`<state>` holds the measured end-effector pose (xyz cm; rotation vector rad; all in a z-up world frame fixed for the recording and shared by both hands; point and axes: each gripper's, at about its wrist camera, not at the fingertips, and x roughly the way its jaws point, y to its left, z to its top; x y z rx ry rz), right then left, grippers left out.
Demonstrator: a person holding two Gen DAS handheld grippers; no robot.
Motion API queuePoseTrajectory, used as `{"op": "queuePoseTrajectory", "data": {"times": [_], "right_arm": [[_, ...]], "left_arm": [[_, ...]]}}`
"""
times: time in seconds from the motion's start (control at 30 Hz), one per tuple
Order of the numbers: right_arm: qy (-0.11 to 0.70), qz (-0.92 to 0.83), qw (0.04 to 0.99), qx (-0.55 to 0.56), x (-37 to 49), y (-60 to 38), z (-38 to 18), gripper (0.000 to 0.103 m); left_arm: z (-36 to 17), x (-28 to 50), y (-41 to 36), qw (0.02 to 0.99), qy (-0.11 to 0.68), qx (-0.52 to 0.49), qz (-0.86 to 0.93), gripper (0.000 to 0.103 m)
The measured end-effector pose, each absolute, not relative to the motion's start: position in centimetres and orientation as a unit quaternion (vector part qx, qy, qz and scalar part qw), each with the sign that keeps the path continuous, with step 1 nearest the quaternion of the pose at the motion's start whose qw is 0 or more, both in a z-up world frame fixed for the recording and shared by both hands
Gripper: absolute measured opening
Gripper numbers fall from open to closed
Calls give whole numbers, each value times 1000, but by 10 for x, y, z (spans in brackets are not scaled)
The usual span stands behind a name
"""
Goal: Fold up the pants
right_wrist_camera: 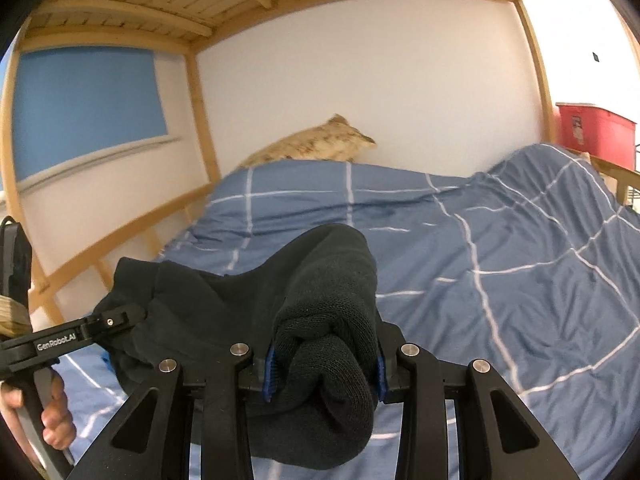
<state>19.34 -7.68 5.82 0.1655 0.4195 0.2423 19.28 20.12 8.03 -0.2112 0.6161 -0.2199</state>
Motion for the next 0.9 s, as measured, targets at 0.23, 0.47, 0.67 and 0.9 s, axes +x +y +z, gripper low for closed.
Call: {"op": "queuePoseTrajectory", "data": {"times": [0.23, 0.47, 0.67, 0.9], "right_arm": [[203, 159, 962, 89, 195, -6, 60, 36], [209, 194, 955, 85, 212, 66, 46, 36], [223, 213, 948, 77, 235, 116, 19, 36], [248, 206, 944, 75, 259, 154, -21, 36]], "left_arm": [[86, 181, 272, 949, 296, -85, -69, 30], [75, 186, 337, 952, 292, -76, -42, 30], [48, 207, 378, 951, 298, -74, -21, 30], [4, 239, 409, 942, 323, -86, -15, 30]]}}
